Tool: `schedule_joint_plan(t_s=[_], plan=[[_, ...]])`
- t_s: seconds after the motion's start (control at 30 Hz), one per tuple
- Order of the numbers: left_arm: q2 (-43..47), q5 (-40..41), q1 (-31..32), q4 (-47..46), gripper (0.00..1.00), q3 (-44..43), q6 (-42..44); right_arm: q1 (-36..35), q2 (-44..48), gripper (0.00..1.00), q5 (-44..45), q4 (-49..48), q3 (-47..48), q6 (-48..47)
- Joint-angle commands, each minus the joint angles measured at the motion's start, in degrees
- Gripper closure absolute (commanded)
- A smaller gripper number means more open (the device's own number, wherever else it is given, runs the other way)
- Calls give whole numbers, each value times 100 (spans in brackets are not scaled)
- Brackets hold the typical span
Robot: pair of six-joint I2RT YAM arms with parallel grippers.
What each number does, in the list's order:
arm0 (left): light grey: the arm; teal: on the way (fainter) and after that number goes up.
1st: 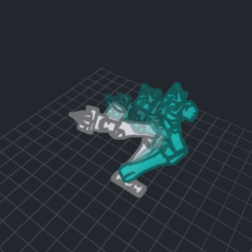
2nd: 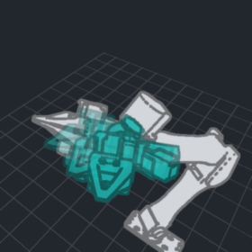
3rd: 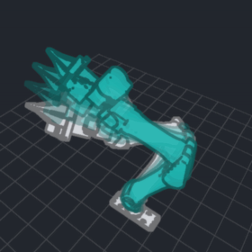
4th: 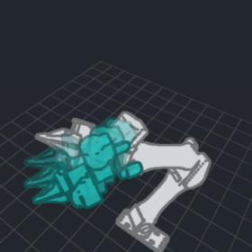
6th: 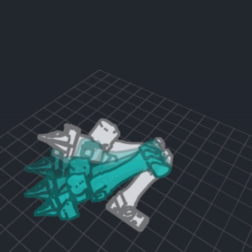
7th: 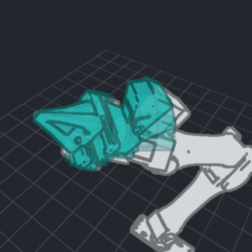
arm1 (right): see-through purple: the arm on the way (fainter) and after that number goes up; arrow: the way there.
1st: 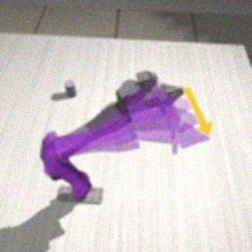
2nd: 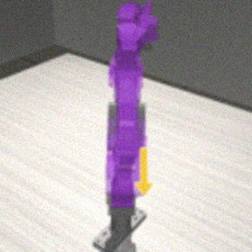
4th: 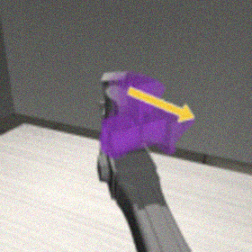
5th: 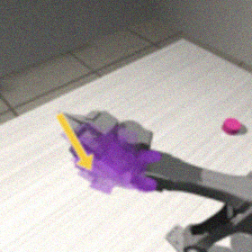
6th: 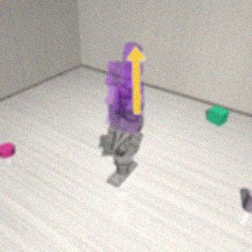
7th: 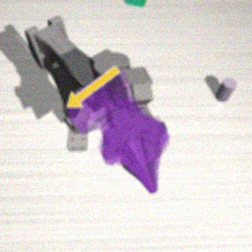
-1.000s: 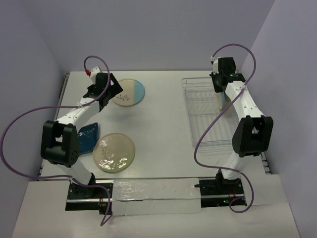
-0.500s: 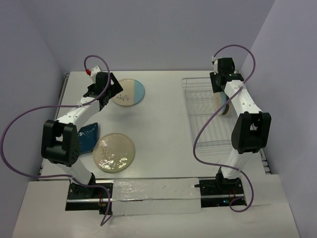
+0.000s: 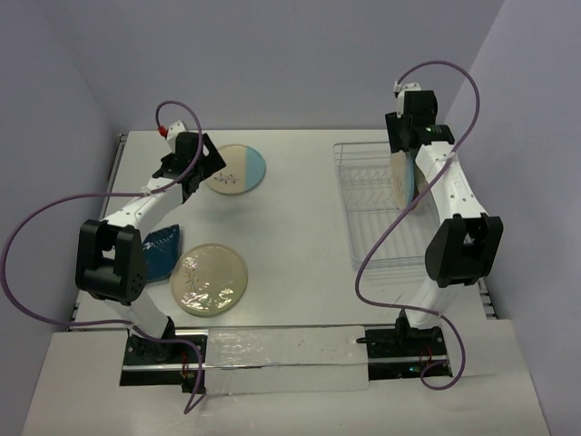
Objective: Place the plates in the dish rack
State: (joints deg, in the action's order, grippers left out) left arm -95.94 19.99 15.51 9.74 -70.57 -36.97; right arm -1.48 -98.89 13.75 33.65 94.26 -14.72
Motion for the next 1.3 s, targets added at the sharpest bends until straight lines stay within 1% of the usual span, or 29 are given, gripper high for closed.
schedule_joint_plan(t_s=[0.0,0.13,0.2,0.3,0.4,0.43,0.47,0.53,0.6,0.63,0.73,0.8,0.9,1.03,1.2,1.27], plan=[[67,-92,-39,28,1,-212,120,-63,405,35,471,-262,629,-101],[84,-230,-39,-76,1,-124,137,-63,312,34,560,-272,1092,-103],[57,-259,-39,-96,1,-138,161,-82,233,33,426,-271,1321,-63],[3,-315,-48,-145,1,-169,214,-195,215,30,156,-280,1476,27],[-144,-355,-70,-42,1,-315,212,-489,291,19,-362,-293,1453,242],[-189,-406,-100,-10,1,-326,201,-639,323,10,-474,-310,1427,374],[-199,-474,-133,-10,1,-314,193,-747,335,4,-607,-315,1377,441],[-132,-729,-274,-195,1,-181,191,-1022,340,0,-937,-315,1319,559],[-133,-844,-375,-303,1,-100,121,-1165,328,0,-980,-340,1317,662],[-169,-969,-484,-360,1,-95,96,-1358,316,0,-1070,-375,1327,753],[-431,-1238,-717,-425,1,-248,58,-1677,327,0,-1542,-554,1296,1064],[-608,-1346,-828,-397,1,-485,12,-1748,344,0,-1831,-807,1207,1471],[-987,-1514,-1034,-357,1,-861,45,-1786,330,0,-2124,-924,1092,1988],[-1407,-1389,-1129,-165,1,-1214,207,-1821,402,0,-2131,-1264,726,2447],[-2019,-1414,-1146,146,12,-1884,454,-1864,327,0,-2128,-1394,417,2848],[-2200,-1434,-1146,212,13,-2064,482,-1865,326,0,-2003,-1419,320,2984]])
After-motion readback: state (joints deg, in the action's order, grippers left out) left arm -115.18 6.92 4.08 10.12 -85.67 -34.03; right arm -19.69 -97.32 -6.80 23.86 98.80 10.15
